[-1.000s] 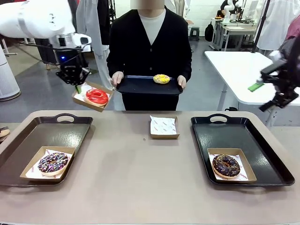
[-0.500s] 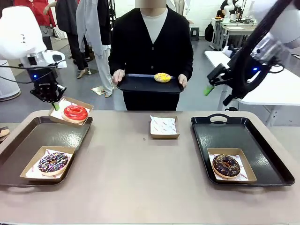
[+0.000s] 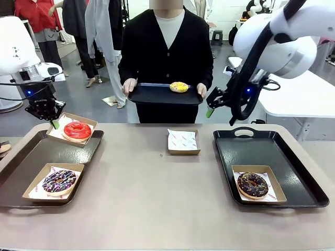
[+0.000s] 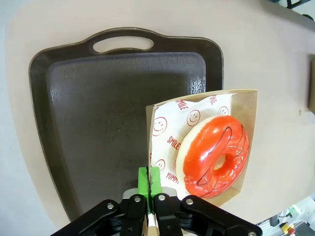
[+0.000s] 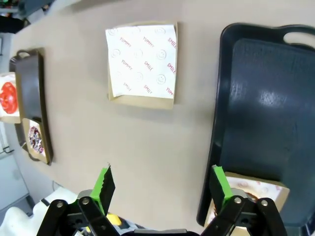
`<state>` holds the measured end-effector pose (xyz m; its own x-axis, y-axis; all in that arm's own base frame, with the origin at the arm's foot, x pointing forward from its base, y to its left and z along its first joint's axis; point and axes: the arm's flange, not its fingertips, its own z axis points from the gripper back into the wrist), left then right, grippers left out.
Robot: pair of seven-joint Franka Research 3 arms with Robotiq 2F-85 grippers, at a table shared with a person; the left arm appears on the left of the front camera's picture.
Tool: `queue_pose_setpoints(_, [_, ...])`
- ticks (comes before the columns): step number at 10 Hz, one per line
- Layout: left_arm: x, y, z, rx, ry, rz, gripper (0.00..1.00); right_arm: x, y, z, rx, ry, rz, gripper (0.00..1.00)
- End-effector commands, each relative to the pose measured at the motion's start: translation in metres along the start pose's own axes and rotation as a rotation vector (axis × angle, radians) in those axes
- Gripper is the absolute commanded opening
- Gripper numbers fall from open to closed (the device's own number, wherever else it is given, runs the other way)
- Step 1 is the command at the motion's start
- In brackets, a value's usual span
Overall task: Individually package the donuts and arrange them on the tray.
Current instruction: Place the picked Paper togo box on the Handle tray while simultaneously picking up another Paper togo box from the table with the other hand.
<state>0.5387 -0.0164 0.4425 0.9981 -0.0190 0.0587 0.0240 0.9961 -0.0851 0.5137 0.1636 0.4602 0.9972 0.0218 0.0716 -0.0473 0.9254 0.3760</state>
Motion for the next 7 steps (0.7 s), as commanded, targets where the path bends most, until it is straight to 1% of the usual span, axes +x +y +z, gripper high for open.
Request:
queue_pose_setpoints(1, [-0.0028, -0.0001, 0.0035, 0.003, -0.015, -0.02, 0.01, -0.0043, -0.0035, 0.0086, 0.0, -0.008, 0.014, 1.0])
queue_pose_setpoints(2, [0.0, 0.0, 0.0, 0.0, 0.0, 0.0, 0.01, -0.0043, -0.0035, 0.0086, 0.0, -0.008, 0.014, 1.0])
queue_pose_setpoints(7, [0.0, 0.0, 0.0, 0.0, 0.0, 0.0, 0.01, -0.0043, -0.0035, 0.0086, 0.0, -0.008, 0.014, 1.0])
